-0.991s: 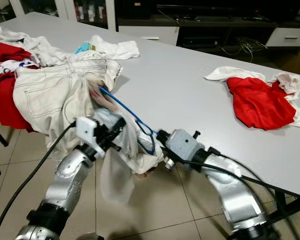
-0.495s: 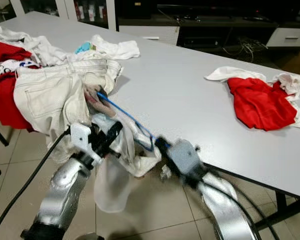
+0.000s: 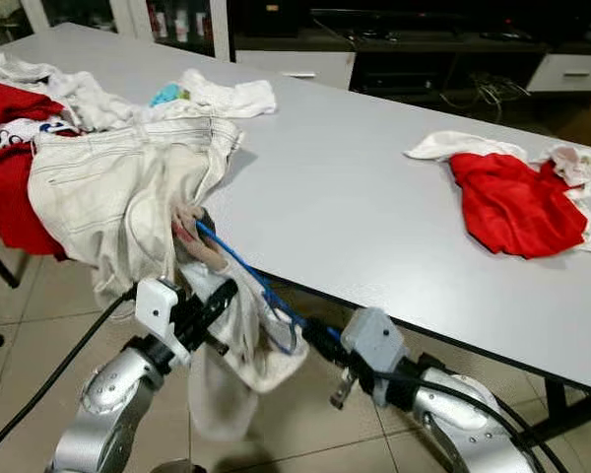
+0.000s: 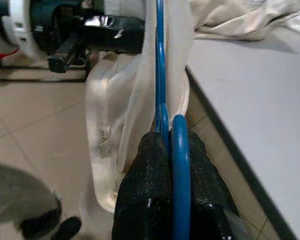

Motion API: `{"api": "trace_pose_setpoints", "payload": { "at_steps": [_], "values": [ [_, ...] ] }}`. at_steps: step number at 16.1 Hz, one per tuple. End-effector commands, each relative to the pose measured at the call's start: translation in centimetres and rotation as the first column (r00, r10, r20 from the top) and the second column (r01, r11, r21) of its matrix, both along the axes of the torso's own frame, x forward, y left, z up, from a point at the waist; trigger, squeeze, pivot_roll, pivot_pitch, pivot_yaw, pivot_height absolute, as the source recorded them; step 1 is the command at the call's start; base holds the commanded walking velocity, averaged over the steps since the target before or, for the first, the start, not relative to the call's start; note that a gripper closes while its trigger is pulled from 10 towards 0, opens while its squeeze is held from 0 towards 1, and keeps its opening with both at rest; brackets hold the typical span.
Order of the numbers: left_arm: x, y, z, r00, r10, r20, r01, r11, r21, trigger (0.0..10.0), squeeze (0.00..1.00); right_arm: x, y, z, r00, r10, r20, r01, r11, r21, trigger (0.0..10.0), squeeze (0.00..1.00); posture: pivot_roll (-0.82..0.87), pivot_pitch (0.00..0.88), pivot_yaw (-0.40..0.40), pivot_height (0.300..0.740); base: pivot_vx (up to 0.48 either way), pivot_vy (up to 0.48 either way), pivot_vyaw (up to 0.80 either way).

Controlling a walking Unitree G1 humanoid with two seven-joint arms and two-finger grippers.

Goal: Hang hanger

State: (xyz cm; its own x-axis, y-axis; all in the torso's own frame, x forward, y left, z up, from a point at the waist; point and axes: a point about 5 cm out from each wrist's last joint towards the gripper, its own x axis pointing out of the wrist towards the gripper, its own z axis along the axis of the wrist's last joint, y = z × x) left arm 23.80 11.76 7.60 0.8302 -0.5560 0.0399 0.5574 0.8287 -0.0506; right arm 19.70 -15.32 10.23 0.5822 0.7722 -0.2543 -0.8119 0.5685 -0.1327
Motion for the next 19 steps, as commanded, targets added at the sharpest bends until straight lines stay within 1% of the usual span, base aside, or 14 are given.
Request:
{"api": "trace_pose_setpoints", "payload": {
  "at_steps": [1, 2, 4, 6, 8, 9, 10, 11, 12, 13, 14, 15, 17, 19],
  "values": [
    [-0.3, 1.2, -0.5, 0.999, 0.049, -0.018, -0.048, 0.998, 0.034, 4.0, 0.00, -0.1, -0.4, 0.2, 1.000, 0.013, 0.020, -0.013, 1.000, -0.015, 10.0, 0.00, -0.03, 0.000, -0.029, 0.740, 0.000, 0.000, 0.00],
    [-0.7, 1.3, -1.0, 0.998, 0.049, -0.028, -0.048, 0.998, 0.040, 3.9, 0.00, -0.1, -0.6, -0.5, 1.000, 0.011, 0.007, -0.010, 0.999, -0.031, 10.0, 0.00, -0.03, 0.000, -0.033, 0.740, 0.000, 0.000, 0.00],
    [-1.1, 1.8, -2.3, 0.996, 0.060, -0.065, -0.055, 0.995, 0.079, 3.9, 0.00, 0.0, -0.5, -1.8, 1.000, -0.024, -0.001, 0.024, 0.998, -0.053, 10.0, 0.00, -0.02, 0.000, -0.036, 0.740, 0.000, 0.000, 0.00],
    [-1.1, 2.1, -3.4, 0.993, 0.066, -0.101, -0.055, 0.993, 0.105, 4.0, 0.00, 0.8, -0.4, -3.2, 0.997, -0.081, -0.001, 0.081, 0.994, -0.070, 10.0, 0.00, -0.03, 0.000, -0.034, 0.740, 0.000, 0.000, 0.00],
    [-1.1, 2.2, -5.3, 0.984, 0.057, -0.170, -0.032, 0.989, 0.145, 4.3, 0.00, 1.7, -0.5, -4.9, 0.993, -0.114, -0.011, 0.112, 0.988, -0.109, 10.0, 0.00, -0.03, 0.000, -0.029, 0.740, 0.000, 0.000, 0.00],
    [-1.1, 2.2, -5.5, 0.982, 0.054, -0.180, -0.026, 0.988, 0.150, 4.3, 0.00, 1.8, -0.5, -5.1, 0.993, -0.116, -0.011, 0.114, 0.987, -0.116, 10.0, 0.00, -0.03, 0.000, -0.028, 0.740, 0.000, 0.000, 0.00],
    [-1.1, 2.5, -6.7, 0.973, 0.058, -0.224, -0.017, 0.984, 0.180, 4.7, 0.00, 2.0, -0.7, -5.9, 0.993, -0.118, -0.013, 0.115, 0.982, -0.147, 10.0, 0.00, -0.03, 0.000, -0.024, 0.740, 0.000, 0.000, 0.00],
    [-1.1, 2.6, -7.1, 0.970, 0.058, -0.237, -0.012, 0.982, 0.191, 4.8, 0.00, 2.1, -0.7, -6.1, 0.994, -0.111, -0.012, 0.108, 0.982, -0.154, 10.0, 0.00, -0.03, 0.000, -0.024, 0.740, 0.000, 0.000, 0.00],
    [-1.0, 2.8, -7.8, 0.963, 0.070, -0.261, -0.015, 0.978, 0.207, 8.2, 0.00, 2.1, -0.7, -6.6, 0.996, -0.092, -0.003, 0.090, 0.978, -0.186, 10.0, 0.00, -0.04, 0.000, -0.023, 0.740, 0.000, 0.000, 0.00],
    [-0.9, 3.1, -8.4, 0.955, 0.091, -0.283, -0.029, 0.976, 0.216, 9.1, 0.00, 2.1, -0.7, -7.1, 0.997, -0.074, 0.007, 0.073, 0.974, -0.213, 10.0, 0.00, -0.04, 0.000, -0.024, 0.740, 0.000, 0.000, 0.00],
    [-0.8, 3.2, -8.9, 0.948, 0.109, -0.299, -0.042, 0.974, 0.223, 9.5, 0.00, 2.1, -0.8, -7.6, 0.998, -0.063, 0.017, 0.065, 0.971, -0.230, 10.0, 0.00, -0.04, 0.000, -0.024, 0.740, 0.000, 0.000, 0.00],
    [-0.7, 3.3, -9.2, 0.943, 0.119, -0.310, -0.048, 0.973, 0.226, 9.5, 0.00, 2.1, -0.9, -8.0, 0.998, -0.049, 0.030, 0.055, 0.965, -0.258, 10.0, 0.00, -0.04, 0.000, -0.024, 0.740, 0.000, 0.000, 0.00],
    [-0.5, 3.2, -9.7, 0.935, 0.145, -0.325, -0.070, 0.970, 0.231, 9.0, 0.00, 2.1, -1.1, -8.5, 0.998, -0.038, 0.045, 0.050, 0.956, -0.290, 10.0, 0.00, -0.04, 0.000, -0.026, 0.740, 0.000, 0.000, 0.00],
    [-0.1, 3.1, -10.0, 0.926, 0.169, -0.338, -0.087, 0.966, 0.244, 8.8, 0.00, 2.2, -1.3, -9.0, 0.998, -0.022, 0.066, 0.042, 0.944, -0.326, 10.0, 0.00, -0.04, 0.000, -0.029, 0.740, 0.000, 0.000, 0.00]
  ]
}}
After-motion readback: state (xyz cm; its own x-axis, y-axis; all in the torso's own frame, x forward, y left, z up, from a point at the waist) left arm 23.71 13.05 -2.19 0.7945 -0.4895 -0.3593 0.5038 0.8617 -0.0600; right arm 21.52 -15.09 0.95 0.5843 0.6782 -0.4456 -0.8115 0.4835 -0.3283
